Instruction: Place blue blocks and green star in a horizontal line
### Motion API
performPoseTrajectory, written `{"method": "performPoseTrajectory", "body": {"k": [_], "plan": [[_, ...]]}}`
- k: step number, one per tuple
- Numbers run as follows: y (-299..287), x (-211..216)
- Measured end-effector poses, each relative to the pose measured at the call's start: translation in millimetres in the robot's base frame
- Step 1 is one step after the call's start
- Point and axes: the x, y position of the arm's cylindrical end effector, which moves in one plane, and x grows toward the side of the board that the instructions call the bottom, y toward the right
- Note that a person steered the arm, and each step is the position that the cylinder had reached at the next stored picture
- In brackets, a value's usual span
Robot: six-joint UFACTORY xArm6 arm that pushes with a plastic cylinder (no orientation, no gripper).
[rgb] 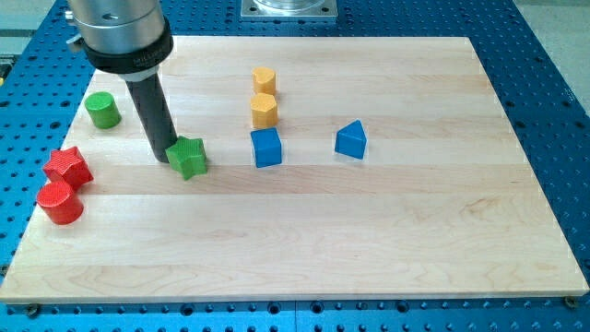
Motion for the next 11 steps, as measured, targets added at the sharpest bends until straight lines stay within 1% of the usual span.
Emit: {"method": "performPoseTrajectory", "body": {"k": [1,3,4,5,6,7,8,9,11], "plan": [[-17,6],[-99,-11],[-105,-11],[-85,-4],[-45,24],[-29,67],[17,72],[27,62],[16,57]]}}
